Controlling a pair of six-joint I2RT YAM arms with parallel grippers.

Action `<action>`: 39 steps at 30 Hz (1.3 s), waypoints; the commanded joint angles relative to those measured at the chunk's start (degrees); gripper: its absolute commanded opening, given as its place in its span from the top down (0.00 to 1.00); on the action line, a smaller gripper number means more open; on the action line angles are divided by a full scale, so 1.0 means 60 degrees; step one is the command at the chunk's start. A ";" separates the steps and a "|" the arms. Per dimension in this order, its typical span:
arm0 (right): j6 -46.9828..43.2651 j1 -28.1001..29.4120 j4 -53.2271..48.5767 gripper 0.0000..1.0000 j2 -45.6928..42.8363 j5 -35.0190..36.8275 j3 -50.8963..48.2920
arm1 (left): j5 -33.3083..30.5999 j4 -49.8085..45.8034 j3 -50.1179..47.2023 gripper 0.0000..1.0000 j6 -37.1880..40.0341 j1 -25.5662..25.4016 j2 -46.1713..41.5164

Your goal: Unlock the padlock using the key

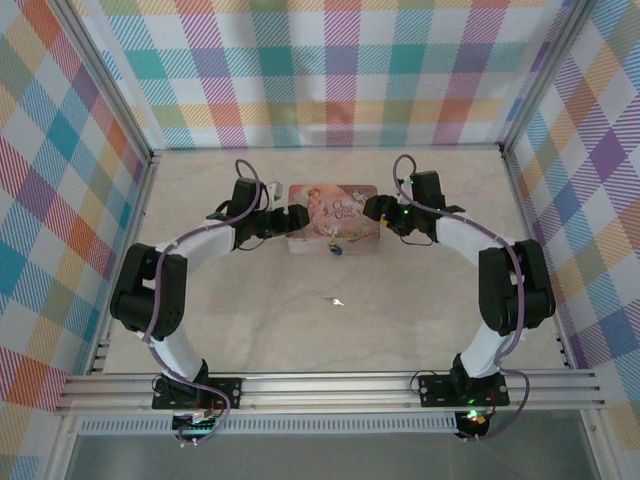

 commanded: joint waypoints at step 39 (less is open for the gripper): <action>-0.1123 0.0921 -0.2591 0.32 -0.5282 0.1285 -0.2045 | -0.0671 -0.0601 -0.3423 0.02 -0.2627 0.0253 -0.5585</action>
